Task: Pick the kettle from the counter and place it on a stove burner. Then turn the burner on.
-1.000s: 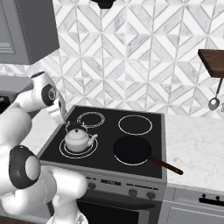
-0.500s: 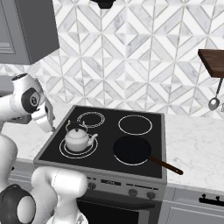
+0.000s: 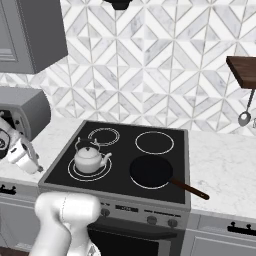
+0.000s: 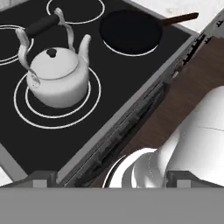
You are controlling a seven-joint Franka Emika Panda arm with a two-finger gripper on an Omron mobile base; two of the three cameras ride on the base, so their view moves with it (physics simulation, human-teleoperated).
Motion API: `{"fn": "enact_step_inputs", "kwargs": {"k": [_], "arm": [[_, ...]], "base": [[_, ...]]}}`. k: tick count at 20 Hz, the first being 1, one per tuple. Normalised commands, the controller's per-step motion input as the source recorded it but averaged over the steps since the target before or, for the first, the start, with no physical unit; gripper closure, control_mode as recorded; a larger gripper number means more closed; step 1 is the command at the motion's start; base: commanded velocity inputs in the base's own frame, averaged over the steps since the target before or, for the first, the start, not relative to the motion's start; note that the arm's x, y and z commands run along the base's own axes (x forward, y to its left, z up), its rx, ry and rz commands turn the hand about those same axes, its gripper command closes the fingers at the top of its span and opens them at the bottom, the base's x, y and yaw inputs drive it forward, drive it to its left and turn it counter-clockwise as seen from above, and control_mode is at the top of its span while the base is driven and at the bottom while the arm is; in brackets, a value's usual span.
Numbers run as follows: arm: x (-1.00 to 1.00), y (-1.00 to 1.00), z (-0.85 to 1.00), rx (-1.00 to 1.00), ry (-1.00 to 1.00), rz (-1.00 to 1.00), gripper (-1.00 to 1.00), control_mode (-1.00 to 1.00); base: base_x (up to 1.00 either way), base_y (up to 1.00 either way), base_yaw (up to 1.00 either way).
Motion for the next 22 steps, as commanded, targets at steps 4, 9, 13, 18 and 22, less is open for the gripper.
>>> {"fn": "enact_step_inputs", "kwargs": {"k": [4, 9, 13, 18, 22], "arm": [[-1.00, 1.00, -0.99, -0.39, -0.01, 0.38, -1.00, -1.00], [-0.76, 1.00, -1.00, -0.41, -0.01, 0.36, -1.00, -1.00], [-0.07, 0.21, -0.62, -0.15, -0.31, 0.23, -1.00, -1.00], [0.05, -0.18, -0.32, -0.01, -0.45, 0.13, -1.00, -1.00], [0.01, -0.48, -0.03, 0.00, -0.37, 0.18, -1.00, -1.00]], "base": [[0.00, 0.00, 0.00], [0.00, 0.00, 0.00], [0.00, 0.00, 0.00], [0.00, 0.00, 0.00], [0.00, 0.00, 0.00]]}}
